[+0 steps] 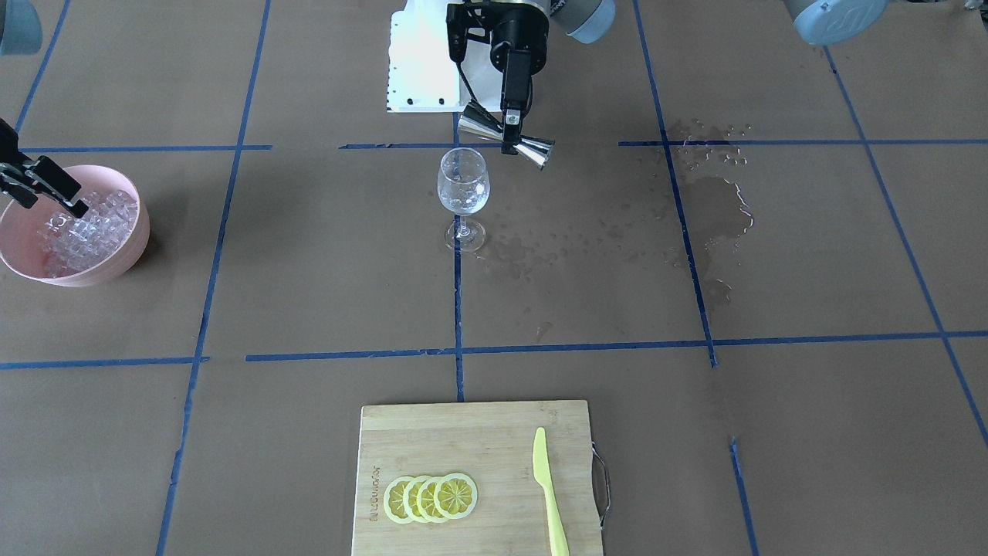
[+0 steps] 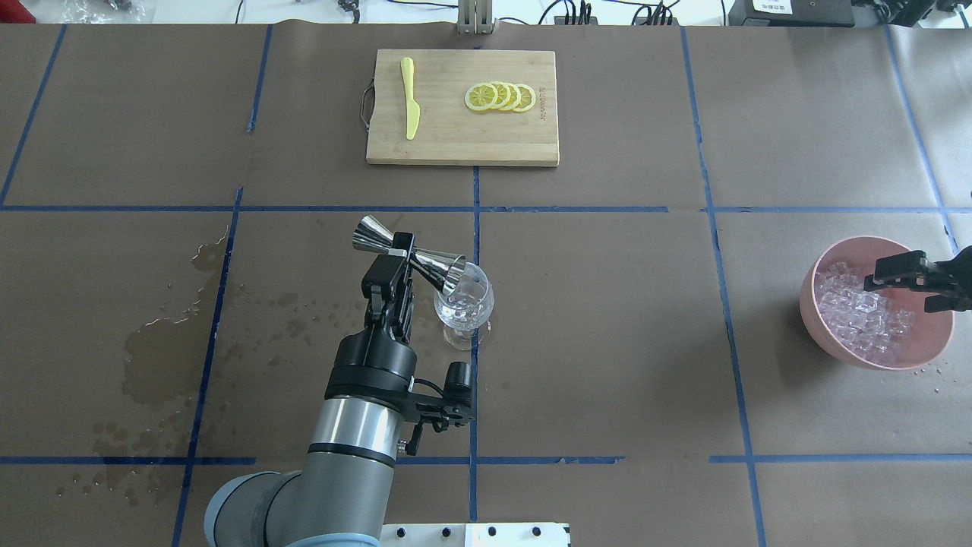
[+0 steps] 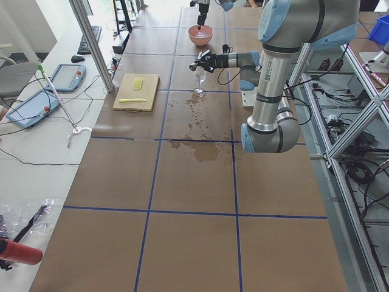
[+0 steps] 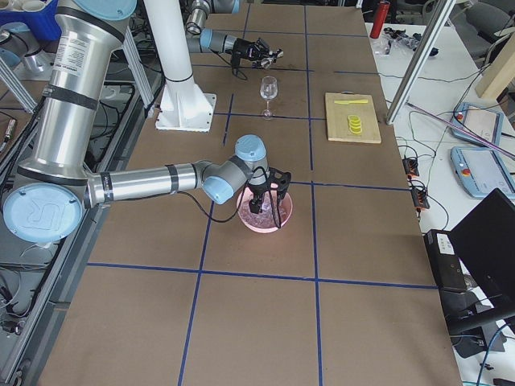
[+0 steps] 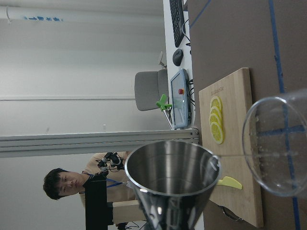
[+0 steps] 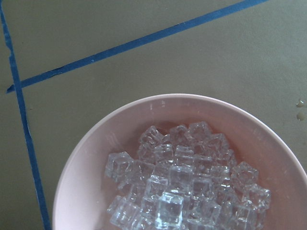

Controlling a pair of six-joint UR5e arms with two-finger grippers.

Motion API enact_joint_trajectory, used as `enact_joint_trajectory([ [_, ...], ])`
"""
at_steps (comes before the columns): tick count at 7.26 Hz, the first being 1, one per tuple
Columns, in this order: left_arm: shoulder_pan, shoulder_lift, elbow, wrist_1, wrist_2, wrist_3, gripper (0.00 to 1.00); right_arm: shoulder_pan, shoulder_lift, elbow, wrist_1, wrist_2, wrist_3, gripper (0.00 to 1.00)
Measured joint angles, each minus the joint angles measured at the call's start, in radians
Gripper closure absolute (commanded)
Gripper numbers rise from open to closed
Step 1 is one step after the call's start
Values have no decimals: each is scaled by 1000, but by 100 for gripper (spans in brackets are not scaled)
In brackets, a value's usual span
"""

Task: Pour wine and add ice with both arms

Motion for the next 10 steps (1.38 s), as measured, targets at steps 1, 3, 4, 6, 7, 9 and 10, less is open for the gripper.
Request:
enact_joint_trajectory([
  [1,0,0,4,-51,0,-30,100,0,1,0,0,0,0,0],
  [3,-3,7,8,-121,-1,-128,100,0,4,0,0,0,0,0],
  [4,-6,10,9,-131,-2,-173,100,0,5,0,0,0,0,0],
  [6,-13,13,9,-136,-31,-375,100,0,7,1,0,0,0,0],
  [7,-18,14,9,-137,-68,-521,100,0,7,1,0,0,0,0],
  [9,-27,19,8,-137,-129,-760,100,0,8,0,0,-1,-1,0],
  [10,-34,25,3,-137,-144,-812,100,0,8,0,0,-1,-1,0],
])
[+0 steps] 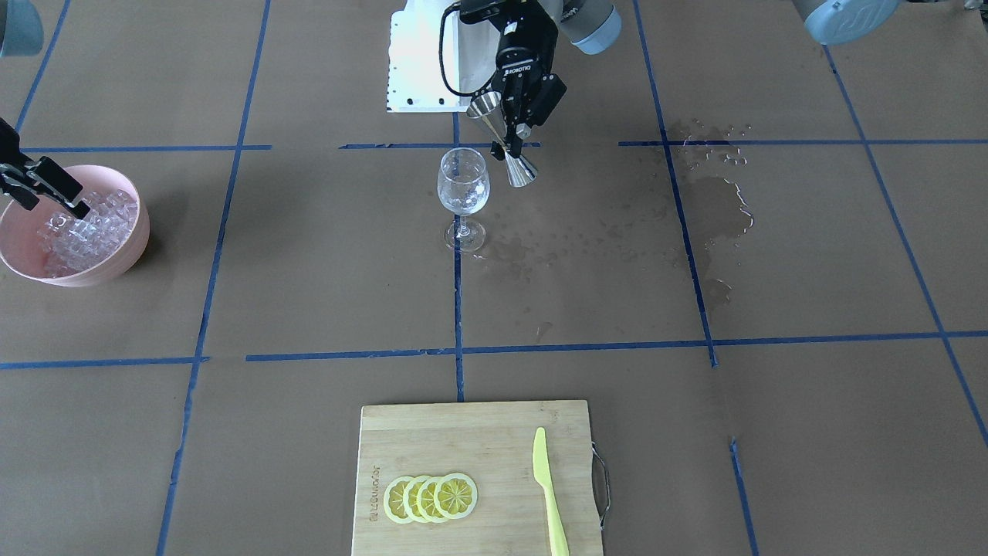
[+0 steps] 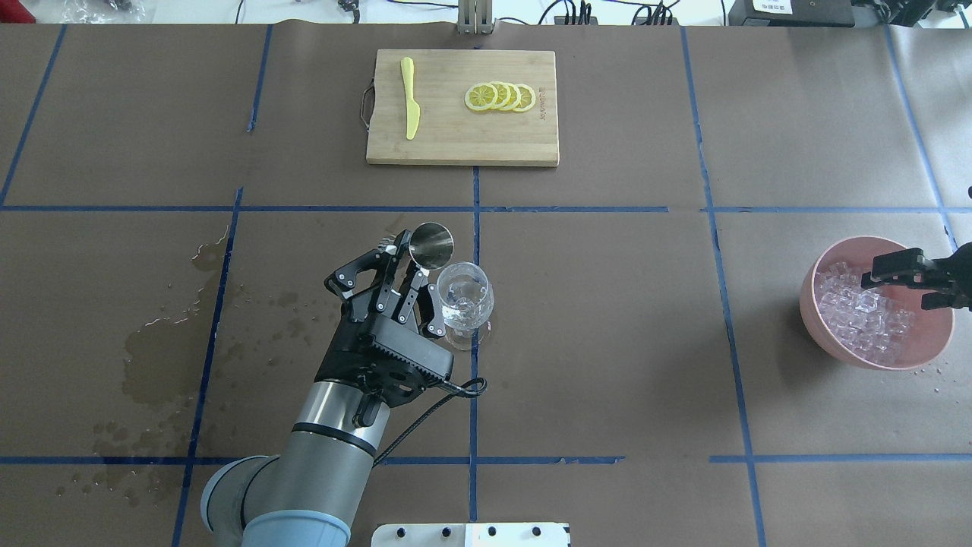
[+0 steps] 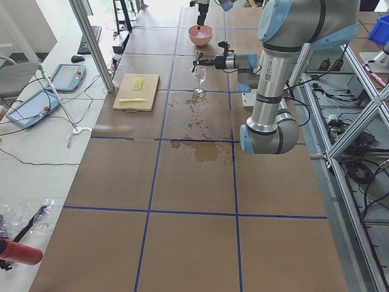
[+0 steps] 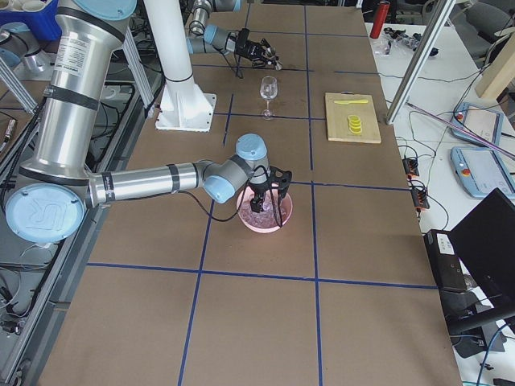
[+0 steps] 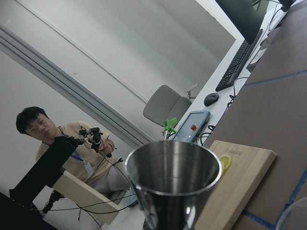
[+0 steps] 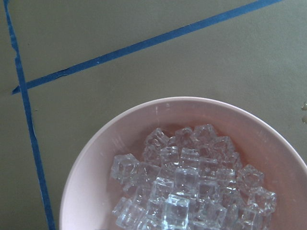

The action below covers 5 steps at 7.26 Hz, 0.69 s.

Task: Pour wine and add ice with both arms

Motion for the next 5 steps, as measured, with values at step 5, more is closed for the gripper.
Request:
enact_joint_trajectory([
  [5,-75,123,-79,-15,-130,-242,100,-1,2,1,1,0,0,0],
])
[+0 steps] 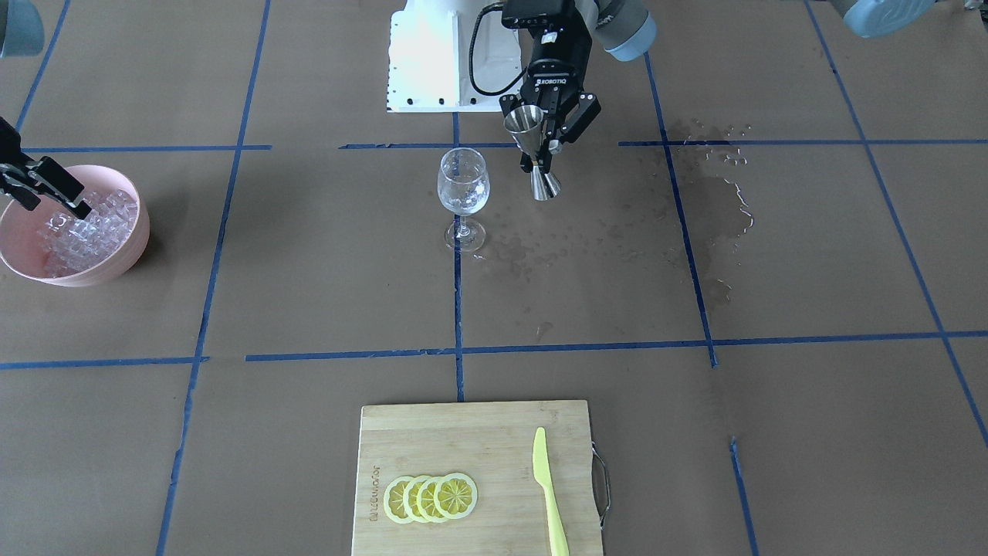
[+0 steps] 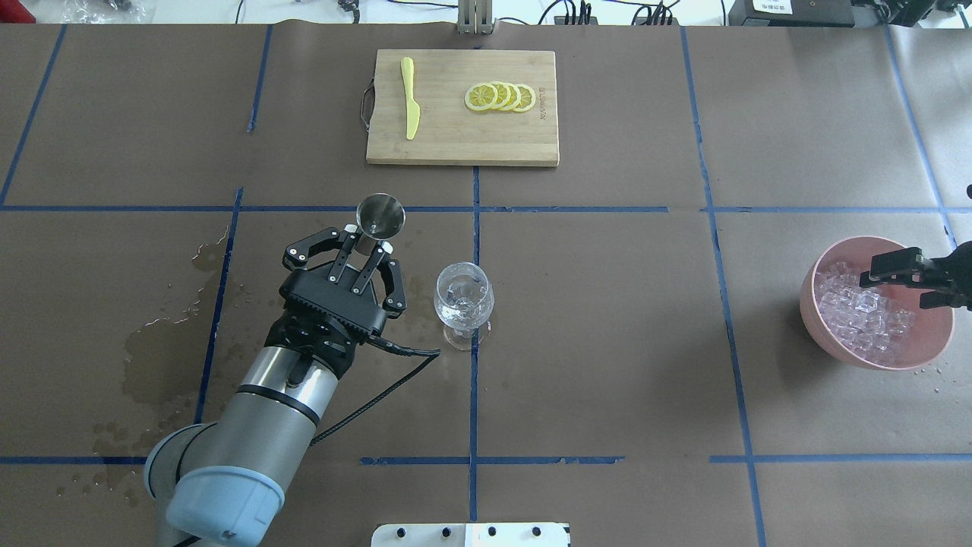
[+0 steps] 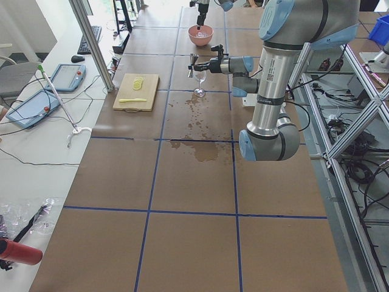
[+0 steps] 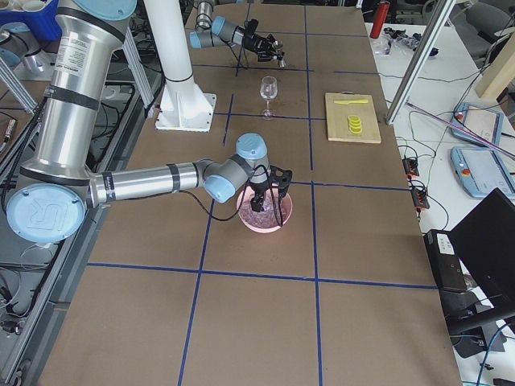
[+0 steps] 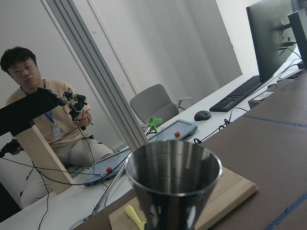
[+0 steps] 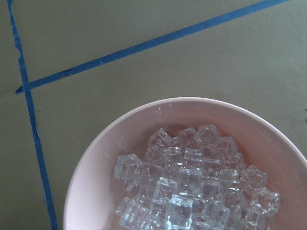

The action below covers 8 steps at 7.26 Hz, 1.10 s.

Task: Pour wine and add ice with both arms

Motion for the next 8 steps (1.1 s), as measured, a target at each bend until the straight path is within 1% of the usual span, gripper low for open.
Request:
enact_joint_trajectory([
  [1,-20,44,-10,-2,-20,-80,100,-1,0,0,0,0,0,0],
  [3,-58,122,-37,-30,-69,-148,100,-17,-1,0,-1,-17,0,0],
  [4,-74,155,-51,-61,-95,-158,100,-36,-1,-1,-1,-48,0,0],
  [6,-104,250,-63,-168,-141,-163,100,-67,-1,-13,-2,-101,0,2],
  [8,-117,307,-65,-223,-152,-163,100,-83,6,-27,-2,-112,0,4],
])
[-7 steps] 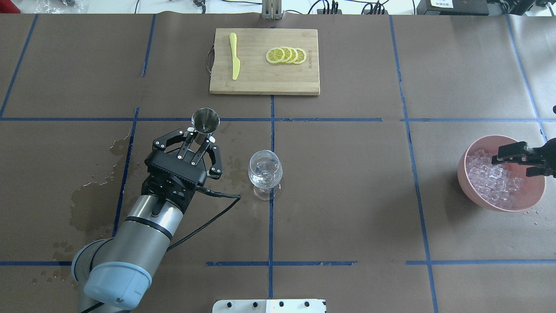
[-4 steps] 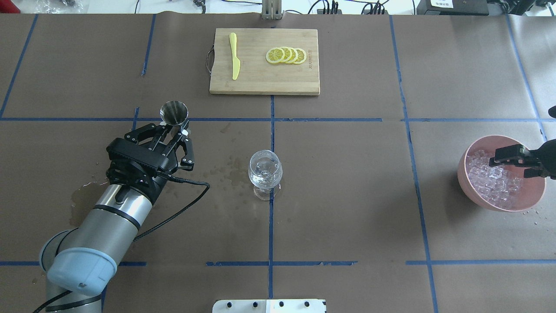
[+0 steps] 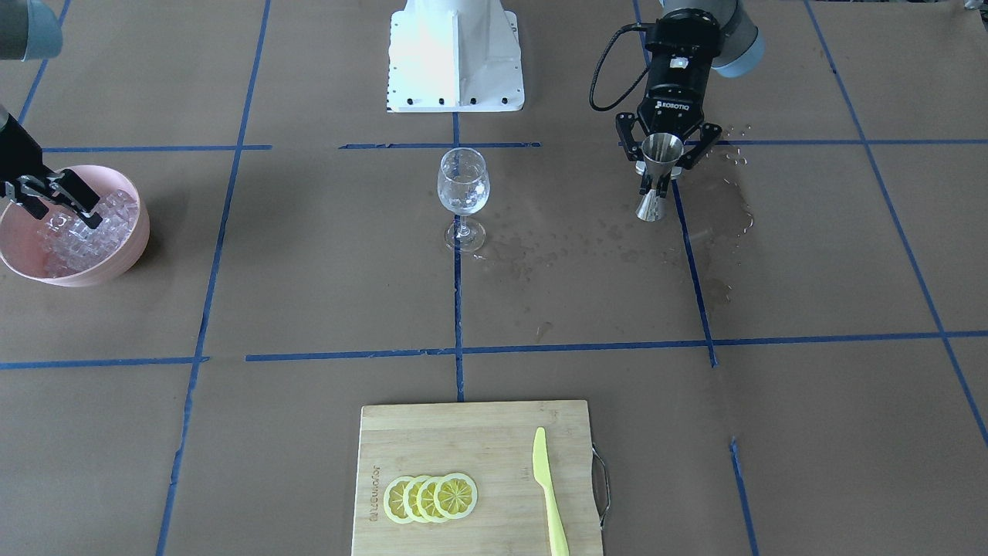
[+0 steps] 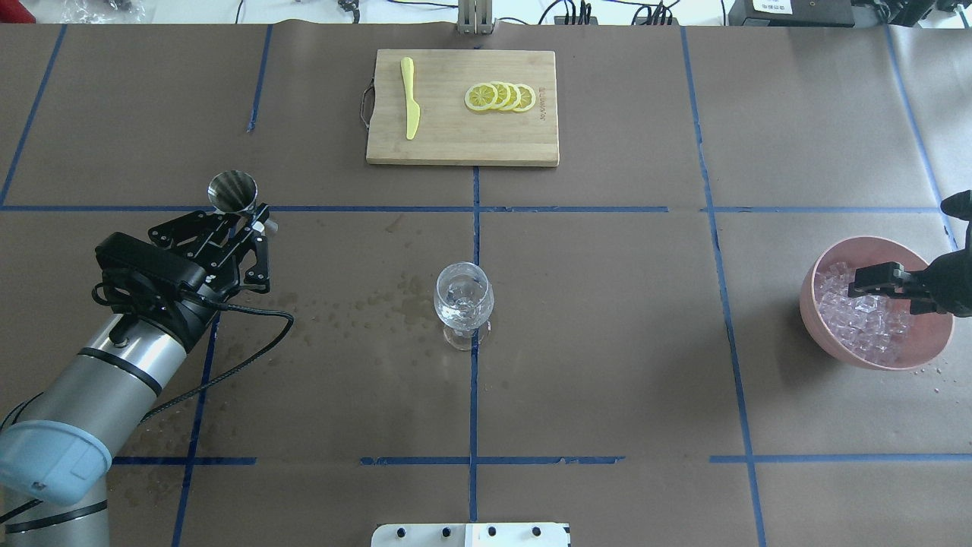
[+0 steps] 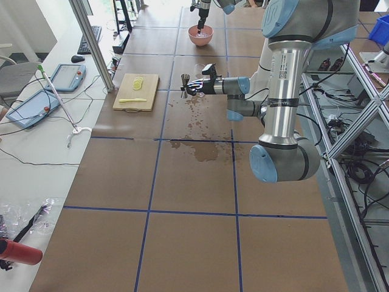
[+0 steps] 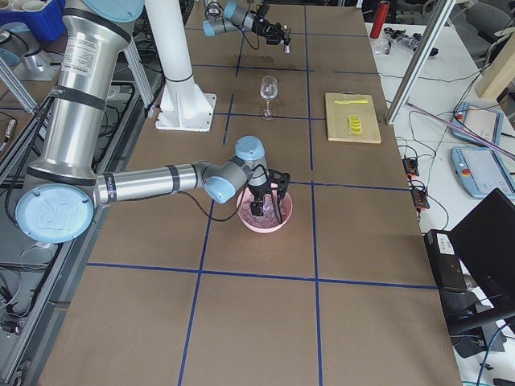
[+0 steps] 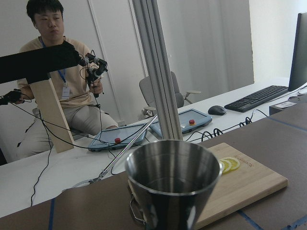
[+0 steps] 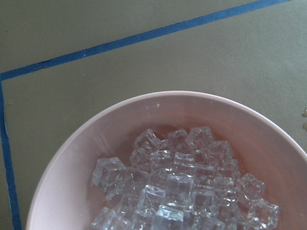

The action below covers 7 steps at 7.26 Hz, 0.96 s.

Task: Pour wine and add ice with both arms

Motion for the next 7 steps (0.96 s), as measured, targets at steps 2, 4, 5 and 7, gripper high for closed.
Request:
enact_joint_trajectory([
  [2,-2,26,0,-14,-2,-1,100,-9,14,-14,-1,0,2,17],
  [4,-4,36,1,-18,-3,-1,100,-18,17,-24,-1,5,4,37],
  [5,-4,38,2,-19,-3,-1,100,-19,17,-30,-2,7,4,50],
  [7,-4,41,7,-19,-3,-6,100,-19,17,-36,-1,13,2,72],
])
